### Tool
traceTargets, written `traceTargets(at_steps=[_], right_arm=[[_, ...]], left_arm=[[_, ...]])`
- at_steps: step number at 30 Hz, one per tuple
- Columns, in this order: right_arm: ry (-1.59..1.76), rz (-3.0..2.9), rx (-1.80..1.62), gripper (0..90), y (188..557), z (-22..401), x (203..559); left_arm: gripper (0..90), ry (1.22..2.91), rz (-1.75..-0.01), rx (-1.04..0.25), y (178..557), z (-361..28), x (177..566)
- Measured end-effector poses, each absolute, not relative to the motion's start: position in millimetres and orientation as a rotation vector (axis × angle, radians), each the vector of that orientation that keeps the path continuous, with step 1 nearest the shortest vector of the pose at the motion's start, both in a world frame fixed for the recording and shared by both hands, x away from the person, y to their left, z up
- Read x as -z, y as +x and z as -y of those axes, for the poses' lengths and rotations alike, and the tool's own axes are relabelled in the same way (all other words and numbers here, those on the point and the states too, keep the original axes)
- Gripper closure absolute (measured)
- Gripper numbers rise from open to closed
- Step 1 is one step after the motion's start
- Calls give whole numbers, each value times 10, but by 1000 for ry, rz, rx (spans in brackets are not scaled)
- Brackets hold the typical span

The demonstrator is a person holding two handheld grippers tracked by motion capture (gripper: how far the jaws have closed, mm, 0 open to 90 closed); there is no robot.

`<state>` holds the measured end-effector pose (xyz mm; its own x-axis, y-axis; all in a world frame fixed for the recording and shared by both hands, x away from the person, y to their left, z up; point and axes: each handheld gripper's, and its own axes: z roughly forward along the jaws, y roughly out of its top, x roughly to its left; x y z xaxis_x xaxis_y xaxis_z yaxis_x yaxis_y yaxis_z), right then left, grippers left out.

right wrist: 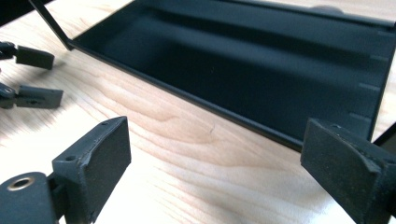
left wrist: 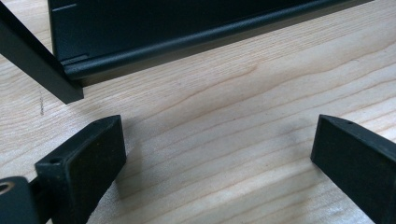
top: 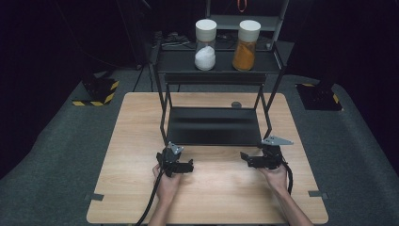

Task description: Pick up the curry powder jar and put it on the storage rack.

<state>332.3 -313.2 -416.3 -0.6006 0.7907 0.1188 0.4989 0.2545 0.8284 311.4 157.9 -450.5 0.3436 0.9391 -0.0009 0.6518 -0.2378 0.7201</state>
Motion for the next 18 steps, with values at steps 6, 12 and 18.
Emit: traceTargets(at_steps=[6,12,18], right_arm=[[1205,-2206,-1271,80,3288,3142,4235],[1206,-2211,-1256,80,3263,3125,4280],[1210,-2218,-1239,84,3241,3105,4323]], left_arm=[[29,1982,-1385,-588,3114,-1579,4505],[29,1981,-1386,-588,3114,-1578,4505],[29,1981,-1386,-588,3114,-1578,4505]])
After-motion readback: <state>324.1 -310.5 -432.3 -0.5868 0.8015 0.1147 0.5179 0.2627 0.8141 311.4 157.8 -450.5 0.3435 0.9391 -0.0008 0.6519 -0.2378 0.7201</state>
